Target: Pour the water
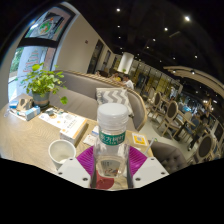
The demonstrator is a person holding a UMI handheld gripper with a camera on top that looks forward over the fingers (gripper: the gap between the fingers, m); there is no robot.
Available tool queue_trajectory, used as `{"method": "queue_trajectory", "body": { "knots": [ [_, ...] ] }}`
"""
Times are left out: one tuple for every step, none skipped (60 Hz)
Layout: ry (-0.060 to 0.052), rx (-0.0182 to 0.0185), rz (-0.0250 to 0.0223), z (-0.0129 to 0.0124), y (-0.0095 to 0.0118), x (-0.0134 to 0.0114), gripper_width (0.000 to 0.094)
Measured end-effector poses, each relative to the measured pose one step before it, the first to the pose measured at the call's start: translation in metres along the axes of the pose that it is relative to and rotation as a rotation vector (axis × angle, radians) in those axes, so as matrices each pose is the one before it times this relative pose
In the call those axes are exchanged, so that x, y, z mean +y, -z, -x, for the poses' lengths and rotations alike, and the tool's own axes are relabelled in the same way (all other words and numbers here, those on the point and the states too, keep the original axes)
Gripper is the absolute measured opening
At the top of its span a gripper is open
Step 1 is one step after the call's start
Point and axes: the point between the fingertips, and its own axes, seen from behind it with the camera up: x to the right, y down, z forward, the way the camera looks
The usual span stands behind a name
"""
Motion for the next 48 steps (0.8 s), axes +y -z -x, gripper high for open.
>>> {"method": "queue_trajectory", "body": {
  "knots": [
    [-0.0179, -0.01398, 0.00831, 0.0017, -0.00329, 0.0056, 0.0415],
    [-0.0176, -0.01326, 0.00703, 0.00166, -0.00314, 0.00529, 0.0415],
    [-0.0178, -0.01188, 0.00522, 0.00127, -0.00288, 0.00472, 0.0414],
    [-0.0168, -0.00956, 0.00544, 0.00048, -0.00301, 0.00507, 0.0414],
    [-0.0138, -0.00815, 0.0066, 0.00031, -0.0027, 0.00516, 0.0416],
    [-0.0121, -0.00764, 0.00731, 0.00024, -0.00317, 0.00567, 0.0415],
    [-0.0154, -0.00941, 0.00634, 0.00187, -0.0063, 0.0073, 0.0415],
    [-0.01, -0.00499, 0.00598, -0.00065, -0.00107, 0.00536, 0.0415],
    [-0.011, -0.00564, 0.00608, -0.00032, -0.00273, 0.00525, 0.0415],
    [-0.0102, -0.00594, 0.00709, -0.00026, -0.00324, 0.00505, 0.0414],
    [-0.0103, -0.00645, 0.0072, -0.00001, -0.00317, 0.00496, 0.0418],
    [-0.0103, -0.00795, 0.00581, 0.00044, -0.00327, 0.00469, 0.0418],
    [-0.0094, -0.00881, 0.00555, 0.00071, -0.00269, 0.00424, 0.0418],
    [-0.0085, -0.00789, 0.00413, 0.00026, -0.00252, 0.00389, 0.0418],
    [-0.0091, -0.00851, 0.00396, 0.00024, -0.00337, 0.00392, 0.0418],
    [-0.0062, -0.00806, 0.00372, 0.00053, -0.00226, 0.00372, 0.0419],
    [-0.0051, -0.00531, 0.0036, 0.00159, -0.00217, 0.00366, 0.0418],
    [-0.0045, -0.00568, 0.00249, 0.00042, -0.00183, 0.0032, 0.0418],
    [-0.0022, -0.00249, 0.00149, -0.00043, -0.00198, 0.00297, 0.0421],
    [-0.0011, -0.00043, 0.00062, -0.0008, -0.00179, 0.00292, 0.0422],
    [-0.0007, -0.00142, 0.00117, -0.00058, -0.00181, 0.00294, 0.0421],
    [-0.0013, -0.00304, 0.00253, 0.00006, -0.00122, 0.00282, 0.0421],
    [-0.0033, -0.00641, 0.00487, -0.00089, -0.00137, 0.00238, 0.0422],
    [-0.0058, -0.00338, 0.00425, 0.00139, -0.00326, 0.00546, 0.0428],
    [-0.0072, -0.00088, -0.01262, -0.00037, 0.00078, 0.00017, 0.0428],
    [-0.0077, -0.0046, -0.02281, -0.00037, 0.00019, -0.00233, 0.0433],
    [-0.0017, -0.00056, -0.00067, 0.00038, -0.00115, 0.00255, 0.0433],
    [-0.0017, -0.00098, -0.00042, -0.0006, 0.00091, 0.00167, 0.0436],
    [-0.0028, -0.0025, -0.00946, 0.00017, 0.00028, -0.00122, 0.044],
    [-0.0027, -0.00265, -0.00524, 0.00031, -0.00032, -0.00016, 0.0446],
    [-0.0004, -0.00398, 0.00613, -0.00469, 0.00392, -0.00418, 0.0453],
    [-0.0049, -0.00005, -0.00613, 0.00288, -0.00244, 0.00102, 0.0463],
    [-0.0031, -0.00144, -0.00304, 0.001, -0.00085, 0.00038, 0.047],
    [-0.0012, -0.00145, -0.00062, 0.00072, -0.00076, 0.00051, 0.0479],
    [0.0016, -0.00154, 0.00193, -0.00173, 0.00121, -0.00045, 0.0488],
    [-0.0003, 0.00131, 0.00442, 0.002, -0.00227, 0.00229, 0.0496],
    [0.0011, 0.0019, 0.01171, -0.00038, -0.00064, 0.00257, 0.0502],
    [0.0009, 0.00094, 0.01677, -0.00003, -0.0007, 0.00326, 0.0515],
    [0.0002, -0.00031, 0.01726, 0.00043, -0.00046, 0.00335, 0.0539],
    [-0.0012, -0.00182, 0.01599, 0.00062, 0.00002, 0.00284, 0.0574],
    [-0.0031, -0.00254, 0.01474, 0.00072, 0.00075, 0.00239, 0.0612],
    [-0.0049, -0.00303, 0.01229, -0.0025, 0.00703, 0.00025, 0.0649],
    [-0.007, -0.00397, 0.01008, 0.00092, 0.0021, 0.00105, 0.0686],
    [-0.0075, -0.00387, 0.00847, 0.00116, 0.00256, 0.0006, 0.0721],
    [-0.0066, -0.00023, 0.00708, 0.00014, 0.00311, 0.00018, 0.0758],
    [-0.0037, 0.00133, 0.00509, -0.00006, 0.00357, 0.00018, 0.0792],
    [-0.0014, 0.00242, 0.00361, -0.00027, 0.00419, -0.00023, 0.0821],
    [0.0006, 0.00381, 0.00304, -0.00011, 0.00438, -0.00033, 0.085]
  ]
}}
